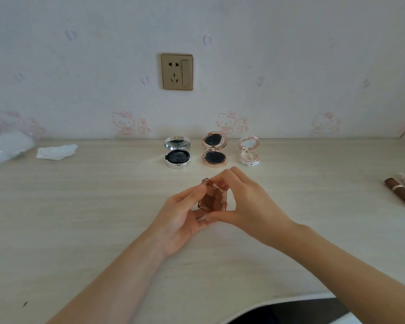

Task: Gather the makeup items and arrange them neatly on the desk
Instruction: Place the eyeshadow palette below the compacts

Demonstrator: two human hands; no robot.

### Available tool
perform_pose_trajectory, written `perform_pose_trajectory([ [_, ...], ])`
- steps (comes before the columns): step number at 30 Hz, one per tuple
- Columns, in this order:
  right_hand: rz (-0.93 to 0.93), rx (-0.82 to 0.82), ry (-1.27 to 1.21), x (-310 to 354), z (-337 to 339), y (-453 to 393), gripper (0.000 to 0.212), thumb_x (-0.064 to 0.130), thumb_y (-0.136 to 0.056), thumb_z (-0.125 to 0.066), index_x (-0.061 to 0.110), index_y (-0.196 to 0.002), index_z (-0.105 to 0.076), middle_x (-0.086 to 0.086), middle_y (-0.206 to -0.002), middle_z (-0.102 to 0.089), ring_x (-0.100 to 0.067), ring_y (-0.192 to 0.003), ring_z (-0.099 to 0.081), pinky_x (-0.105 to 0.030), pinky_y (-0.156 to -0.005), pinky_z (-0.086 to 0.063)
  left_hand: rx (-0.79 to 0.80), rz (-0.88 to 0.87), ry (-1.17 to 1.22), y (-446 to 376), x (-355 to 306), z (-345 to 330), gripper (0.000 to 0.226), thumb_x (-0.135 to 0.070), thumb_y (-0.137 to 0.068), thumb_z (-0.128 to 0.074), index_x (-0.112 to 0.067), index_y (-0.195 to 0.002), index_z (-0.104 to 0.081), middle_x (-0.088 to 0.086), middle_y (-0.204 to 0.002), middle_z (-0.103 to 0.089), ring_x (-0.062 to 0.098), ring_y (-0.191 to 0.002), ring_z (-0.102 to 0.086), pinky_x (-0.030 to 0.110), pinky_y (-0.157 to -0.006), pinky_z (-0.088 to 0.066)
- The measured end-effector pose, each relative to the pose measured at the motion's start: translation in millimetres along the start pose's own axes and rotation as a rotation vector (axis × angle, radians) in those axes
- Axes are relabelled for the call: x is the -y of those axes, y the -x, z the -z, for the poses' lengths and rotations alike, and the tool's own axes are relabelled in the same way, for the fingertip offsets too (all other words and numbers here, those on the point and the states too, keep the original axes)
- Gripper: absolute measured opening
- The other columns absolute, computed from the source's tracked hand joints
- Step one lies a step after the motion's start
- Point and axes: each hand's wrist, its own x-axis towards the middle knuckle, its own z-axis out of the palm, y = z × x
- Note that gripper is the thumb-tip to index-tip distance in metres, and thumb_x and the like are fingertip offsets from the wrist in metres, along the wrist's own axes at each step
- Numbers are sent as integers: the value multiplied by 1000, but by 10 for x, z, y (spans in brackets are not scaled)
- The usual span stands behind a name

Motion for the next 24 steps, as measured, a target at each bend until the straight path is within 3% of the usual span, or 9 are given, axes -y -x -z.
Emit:
perform_pose_trajectory([
  [4,-95,67,-231,-38,97,-54,51,37,-64,-84,33,-108,-59,16,-103,-61,1,-99,-58,-13,-85,-44,-17,-5,-26,0,-28,18,41,-34,-72,-74,-6,-102,-71,19,-100,-67,32,-89,-63,44,-79,-54],
  [7,-142,150,-314,-103,222,-105,37,30,-75,-79,38,-108,-65,21,-105,-67,6,-104,-60,-25,-95,-47,-7,-17,-19,7,-39,30,31,-32,-77,-71,-8,-96,-72,18,-96,-69,33,-90,-67,43,-78,-55],
  [9,-152,157,-357,-135,280,-126,25,25,-84,-71,32,-109,-70,18,-104,-70,4,-103,-63,-29,-97,-49,6,-16,3,9,-38,24,34,-29,-81,-66,-4,-105,-70,22,-105,-68,38,-101,-66,44,-80,-55],
  [13,-132,70,-246,-145,268,-144,16,25,-93,-59,21,-102,-72,3,-91,-72,-16,-89,-65,-29,-85,-51,26,2,37,16,-40,-13,40,-24,-84,-64,-2,-118,-63,26,-117,-64,44,-107,-62,45,-80,-55],
  [16,-91,24,-217,-132,233,-200,18,20,-95,-55,19,-106,-69,7,-94,-72,-5,-90,-65,-17,-80,-49,26,0,76,16,-46,-17,39,-21,-85,-62,-1,-119,-61,27,-119,-62,45,-106,-62,45,-78,-56],
  [20,-124,11,-363,-120,211,-324,19,9,-95,-53,13,-107,-68,15,-94,-71,5,-91,-66,-9,-75,-49,21,6,112,11,-39,-3,44,-20,-84,-62,1,-122,-57,28,-119,-62,45,-105,-62,45,-78,-56],
  [24,-232,58,-457,-123,185,-463,18,12,-94,-54,25,-96,-67,6,-90,-73,-6,-83,-70,-21,-75,-56,-50,-10,90,2,-36,17,39,-19,-85,-61,3,-118,-60,27,-112,-65,43,-101,-65,43,-76,-57],
])
